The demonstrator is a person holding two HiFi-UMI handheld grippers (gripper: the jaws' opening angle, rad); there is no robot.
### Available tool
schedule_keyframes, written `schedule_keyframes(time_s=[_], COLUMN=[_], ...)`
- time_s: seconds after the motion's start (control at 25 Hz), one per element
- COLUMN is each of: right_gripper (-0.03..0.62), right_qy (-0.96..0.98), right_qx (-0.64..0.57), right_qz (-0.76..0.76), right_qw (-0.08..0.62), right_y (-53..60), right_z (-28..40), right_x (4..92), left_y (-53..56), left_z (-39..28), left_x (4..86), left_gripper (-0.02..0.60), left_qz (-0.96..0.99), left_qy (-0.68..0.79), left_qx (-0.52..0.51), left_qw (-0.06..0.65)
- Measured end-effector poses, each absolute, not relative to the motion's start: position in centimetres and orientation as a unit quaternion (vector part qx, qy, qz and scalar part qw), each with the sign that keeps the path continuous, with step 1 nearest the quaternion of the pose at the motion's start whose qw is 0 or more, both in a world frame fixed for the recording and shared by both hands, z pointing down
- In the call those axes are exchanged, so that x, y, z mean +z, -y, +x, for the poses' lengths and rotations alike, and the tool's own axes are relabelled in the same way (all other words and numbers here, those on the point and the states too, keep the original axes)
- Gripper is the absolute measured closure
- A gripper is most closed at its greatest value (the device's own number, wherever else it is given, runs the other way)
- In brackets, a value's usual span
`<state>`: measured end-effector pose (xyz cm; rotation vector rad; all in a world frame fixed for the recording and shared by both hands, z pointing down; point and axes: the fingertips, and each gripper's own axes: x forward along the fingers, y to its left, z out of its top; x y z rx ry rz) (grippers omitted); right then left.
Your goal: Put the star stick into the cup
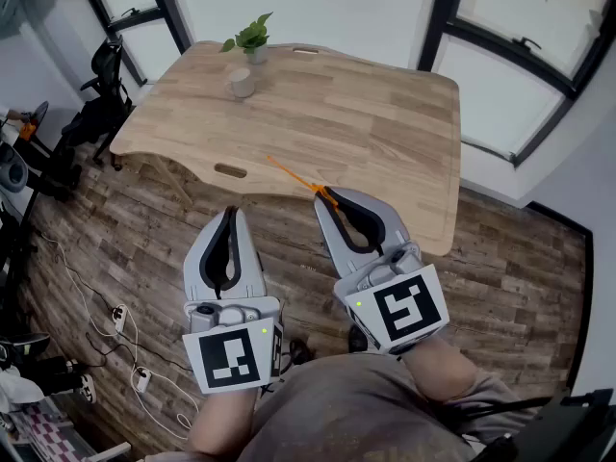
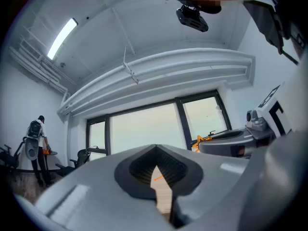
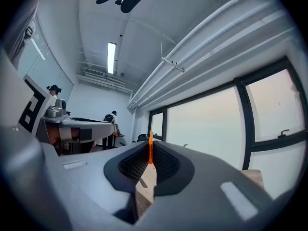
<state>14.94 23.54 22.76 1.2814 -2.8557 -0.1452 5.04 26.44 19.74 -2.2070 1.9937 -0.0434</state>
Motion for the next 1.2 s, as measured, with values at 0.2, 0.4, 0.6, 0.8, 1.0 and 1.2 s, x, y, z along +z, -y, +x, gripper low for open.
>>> schedule_keyframes(time_s=[0.2, 0.4, 0.6, 0.8, 1.0, 1.2], right_gripper=[0.549, 0.549, 0.549, 0.548, 0.548, 0.548], right_qy=[0.913, 0.917, 0.922, 0.930, 0.933, 0.932], right_qx=[-0.046, -0.041, -0.032, -0.022, -0.010, -0.012], right_qz=[0.405, 0.396, 0.384, 0.367, 0.359, 0.361], right_qw=[0.000, -0.004, -0.023, -0.026, -0.012, -0.007], right_y=[-23.0, -22.6, -21.8, -20.6, -18.5, -15.2], right_z=[15.8, 16.9, 18.3, 18.6, 16.0, 11.3], right_x=[22.9, 23.1, 23.0, 23.4, 25.0, 25.4], left_y=[-25.8, -25.7, -25.4, -25.1, -23.4, -19.3], left_z=[6.0, 7.1, 8.3, 8.5, 5.8, 1.2], left_x=[20.0, 20.2, 20.9, 22.2, 24.1, 24.8], left_gripper=[0.581, 0.581, 0.581, 0.581, 0.581, 0.581], left_qz=[-0.738, -0.734, -0.724, -0.711, -0.704, -0.711], left_qy=[-0.669, -0.673, -0.685, -0.700, -0.708, -0.702], left_qx=[-0.016, -0.017, -0.021, -0.028, -0.033, -0.021], left_qw=[0.085, 0.084, 0.078, 0.062, 0.043, 0.039])
